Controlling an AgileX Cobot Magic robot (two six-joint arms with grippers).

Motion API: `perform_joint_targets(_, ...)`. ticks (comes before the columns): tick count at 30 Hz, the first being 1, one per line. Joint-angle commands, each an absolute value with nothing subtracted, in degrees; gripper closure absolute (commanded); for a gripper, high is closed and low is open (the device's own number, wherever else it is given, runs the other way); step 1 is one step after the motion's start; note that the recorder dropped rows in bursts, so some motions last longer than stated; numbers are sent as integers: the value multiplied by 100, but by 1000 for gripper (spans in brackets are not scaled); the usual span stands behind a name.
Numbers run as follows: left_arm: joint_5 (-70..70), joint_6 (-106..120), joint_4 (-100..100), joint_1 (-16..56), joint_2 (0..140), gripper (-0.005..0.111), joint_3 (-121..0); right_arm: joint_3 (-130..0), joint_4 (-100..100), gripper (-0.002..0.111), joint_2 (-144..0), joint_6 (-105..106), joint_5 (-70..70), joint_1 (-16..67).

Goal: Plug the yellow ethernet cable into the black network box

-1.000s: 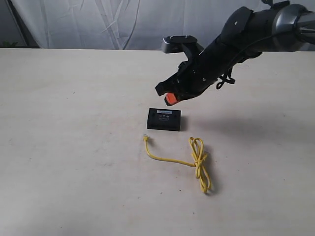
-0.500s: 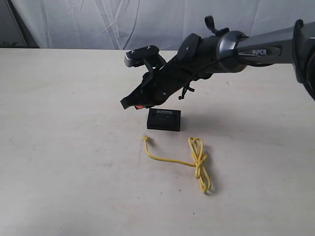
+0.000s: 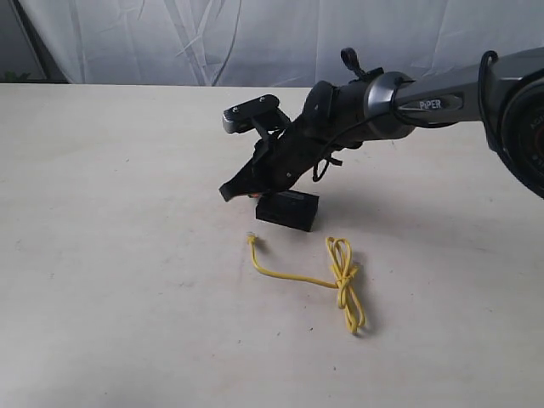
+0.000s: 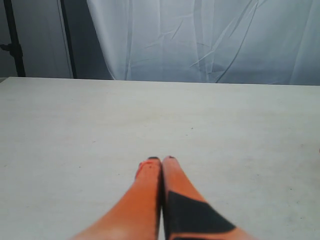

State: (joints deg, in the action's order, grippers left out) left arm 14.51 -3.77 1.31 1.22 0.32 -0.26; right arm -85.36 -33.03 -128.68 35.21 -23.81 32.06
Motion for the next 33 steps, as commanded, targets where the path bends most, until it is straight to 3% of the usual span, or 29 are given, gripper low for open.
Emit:
perform_joint_targets(1, 1371, -382, 129, 118, 0, 107, 0, -8562, -2784, 109, -12842, 3095, -2341, 3198)
perform_joint_targets(18, 1371, -382, 129, 118, 0, 107, 0, -8569, -2619, 109, -12335, 2445, -2907, 2788)
perform_joint_targets(33, 1371, -382, 129, 118, 0, 107, 0, -8569, -2339, 109, -12246, 2445, -4486, 2407)
